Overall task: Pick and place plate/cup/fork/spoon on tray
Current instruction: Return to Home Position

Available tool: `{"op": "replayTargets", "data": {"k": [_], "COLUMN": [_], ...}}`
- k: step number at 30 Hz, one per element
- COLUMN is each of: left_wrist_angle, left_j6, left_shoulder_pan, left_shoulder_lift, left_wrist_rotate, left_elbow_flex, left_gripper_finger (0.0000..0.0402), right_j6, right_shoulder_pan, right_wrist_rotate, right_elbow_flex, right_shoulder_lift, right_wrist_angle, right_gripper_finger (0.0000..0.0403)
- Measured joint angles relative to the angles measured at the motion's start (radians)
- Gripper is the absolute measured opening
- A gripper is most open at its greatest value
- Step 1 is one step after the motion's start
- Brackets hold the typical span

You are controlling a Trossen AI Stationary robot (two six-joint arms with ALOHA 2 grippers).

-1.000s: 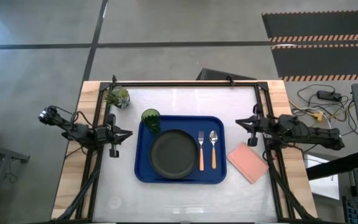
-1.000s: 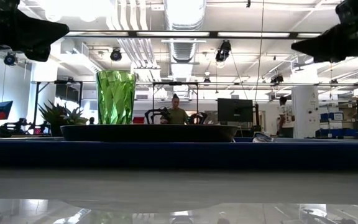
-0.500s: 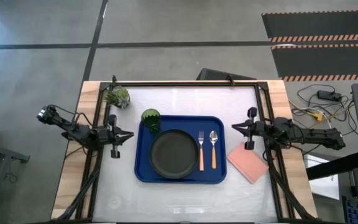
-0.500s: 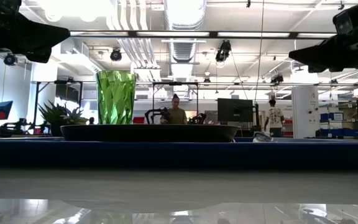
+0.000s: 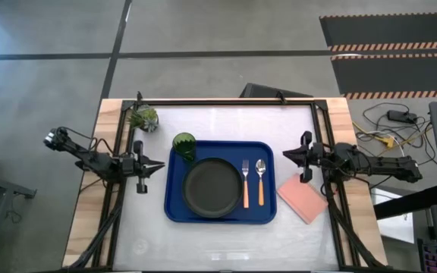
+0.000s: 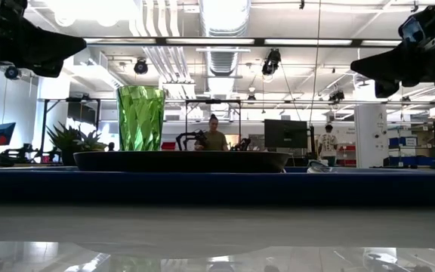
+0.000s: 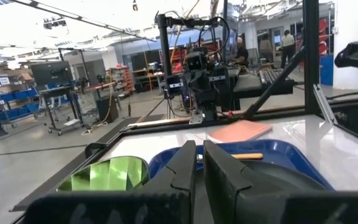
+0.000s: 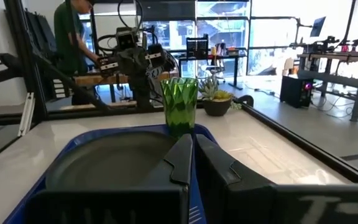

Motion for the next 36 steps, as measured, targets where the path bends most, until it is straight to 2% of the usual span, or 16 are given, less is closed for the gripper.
{"op": "replayTargets", "data": {"k": [36], "left_wrist_angle": [0.002], "left_j6": [0.000], "left_shoulder_pan": [0.000], "left_shoulder_lift": [0.211], "left_wrist_rotate": [0.001], "left_elbow_flex": [0.000], "left_gripper_finger": [0.0011], "right_j6": [0.002], "right_shoulder_pan": [0.000], "right_wrist_rotate": [0.000], "right_elbow_flex": [-0.001], "right_shoulder_lift": [0.000], "right_wrist_angle": [0.000], "right_gripper_finger": [0.0009]}}
